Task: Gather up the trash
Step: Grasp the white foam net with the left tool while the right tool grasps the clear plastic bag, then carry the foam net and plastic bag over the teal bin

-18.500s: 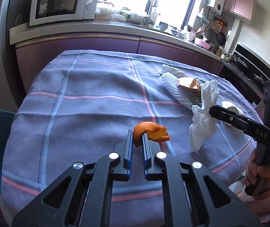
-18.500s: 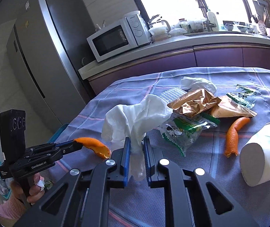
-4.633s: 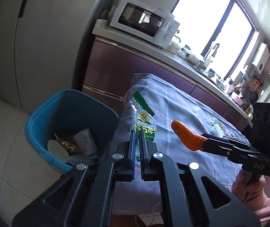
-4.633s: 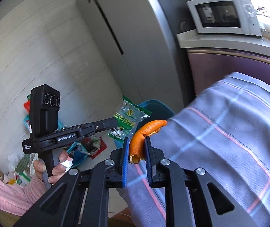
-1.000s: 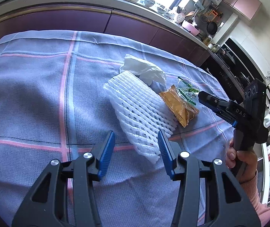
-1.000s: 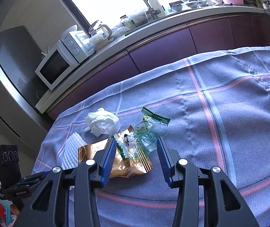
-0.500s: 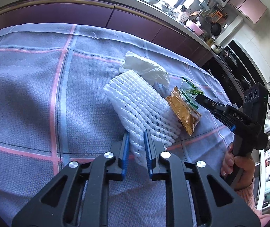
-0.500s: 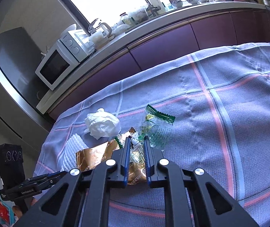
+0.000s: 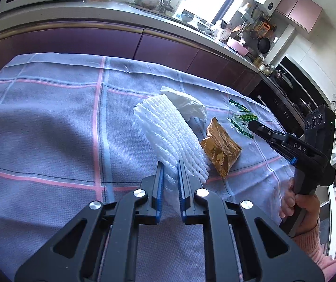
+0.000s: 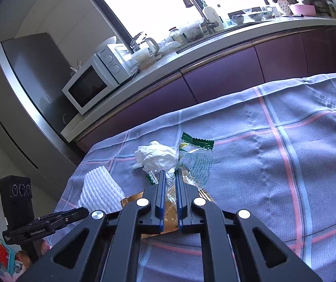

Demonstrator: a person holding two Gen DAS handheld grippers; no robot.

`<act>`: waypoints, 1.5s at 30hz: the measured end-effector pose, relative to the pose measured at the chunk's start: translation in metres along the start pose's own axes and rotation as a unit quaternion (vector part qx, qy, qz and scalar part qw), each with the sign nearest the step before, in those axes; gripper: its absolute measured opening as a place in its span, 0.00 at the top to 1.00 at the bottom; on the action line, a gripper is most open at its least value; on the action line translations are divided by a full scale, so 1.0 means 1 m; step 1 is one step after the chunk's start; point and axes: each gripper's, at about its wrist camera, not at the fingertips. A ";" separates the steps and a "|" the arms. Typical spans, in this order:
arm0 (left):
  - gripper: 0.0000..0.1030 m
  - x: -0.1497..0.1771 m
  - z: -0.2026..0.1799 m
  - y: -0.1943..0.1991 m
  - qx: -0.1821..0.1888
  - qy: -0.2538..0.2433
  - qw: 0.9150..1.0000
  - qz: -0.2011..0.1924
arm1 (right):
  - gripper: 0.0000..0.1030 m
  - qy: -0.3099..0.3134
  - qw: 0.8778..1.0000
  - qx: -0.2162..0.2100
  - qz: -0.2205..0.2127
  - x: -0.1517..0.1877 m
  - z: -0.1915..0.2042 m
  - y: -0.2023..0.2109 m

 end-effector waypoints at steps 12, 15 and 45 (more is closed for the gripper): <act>0.89 0.018 0.024 0.062 -0.024 -0.012 0.998 -0.048 | 0.93 0.036 0.997 -0.062 0.024 0.023 0.056 -0.014; 0.89 0.025 0.034 0.077 -0.029 -0.008 0.998 -0.057 | 0.93 0.049 0.996 -0.071 0.030 0.029 0.069 -0.019; 0.89 0.100 0.101 0.164 -0.088 0.055 0.991 -0.085 | 0.93 0.101 0.976 -0.158 0.107 0.078 0.157 -0.065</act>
Point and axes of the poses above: each gripper's, at about its wrist camera, not at the fingertips, and y roughly against the way its jaws point, z to its left, x to its underside, and after that the axes turned 9 degrees about -x, right-handed
